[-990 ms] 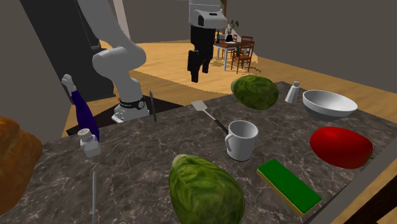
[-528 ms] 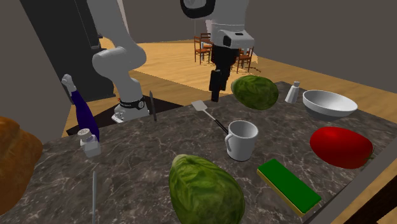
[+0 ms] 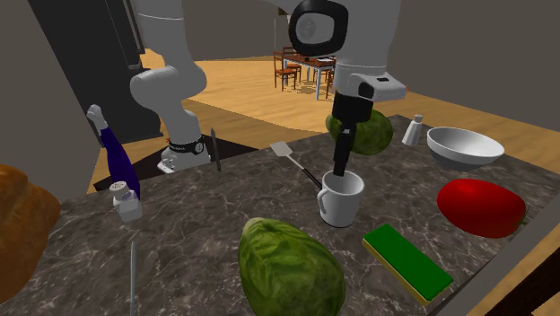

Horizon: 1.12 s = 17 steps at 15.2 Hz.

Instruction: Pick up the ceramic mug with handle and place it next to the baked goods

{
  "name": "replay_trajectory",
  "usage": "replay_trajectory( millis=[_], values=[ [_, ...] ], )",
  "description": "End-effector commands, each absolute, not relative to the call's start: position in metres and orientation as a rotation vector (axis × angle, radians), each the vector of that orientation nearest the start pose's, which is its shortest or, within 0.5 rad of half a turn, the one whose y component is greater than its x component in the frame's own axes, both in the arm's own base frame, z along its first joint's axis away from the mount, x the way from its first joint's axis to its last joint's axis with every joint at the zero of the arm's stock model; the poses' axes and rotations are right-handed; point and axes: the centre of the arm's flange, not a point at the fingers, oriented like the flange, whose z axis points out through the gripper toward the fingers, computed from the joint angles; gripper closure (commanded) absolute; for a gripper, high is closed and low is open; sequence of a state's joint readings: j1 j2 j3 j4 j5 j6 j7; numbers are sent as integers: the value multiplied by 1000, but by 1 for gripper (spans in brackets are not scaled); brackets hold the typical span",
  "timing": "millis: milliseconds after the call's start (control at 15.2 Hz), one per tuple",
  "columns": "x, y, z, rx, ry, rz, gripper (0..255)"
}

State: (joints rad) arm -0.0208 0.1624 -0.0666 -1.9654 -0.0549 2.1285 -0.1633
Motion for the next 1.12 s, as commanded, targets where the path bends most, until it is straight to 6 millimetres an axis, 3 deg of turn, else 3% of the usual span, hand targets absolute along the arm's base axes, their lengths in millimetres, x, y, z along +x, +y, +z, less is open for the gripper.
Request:
replay_trajectory(
  millis=[0,462,990,1056],
  values=[
    [598,-57,382,-3200,-176,2,0],
    [598,-59,347,-3200,-176,2,0],
    [598,-59,347,-3200,-176,2,0],
    [598,-59,347,-3200,-176,2,255]
  ],
)
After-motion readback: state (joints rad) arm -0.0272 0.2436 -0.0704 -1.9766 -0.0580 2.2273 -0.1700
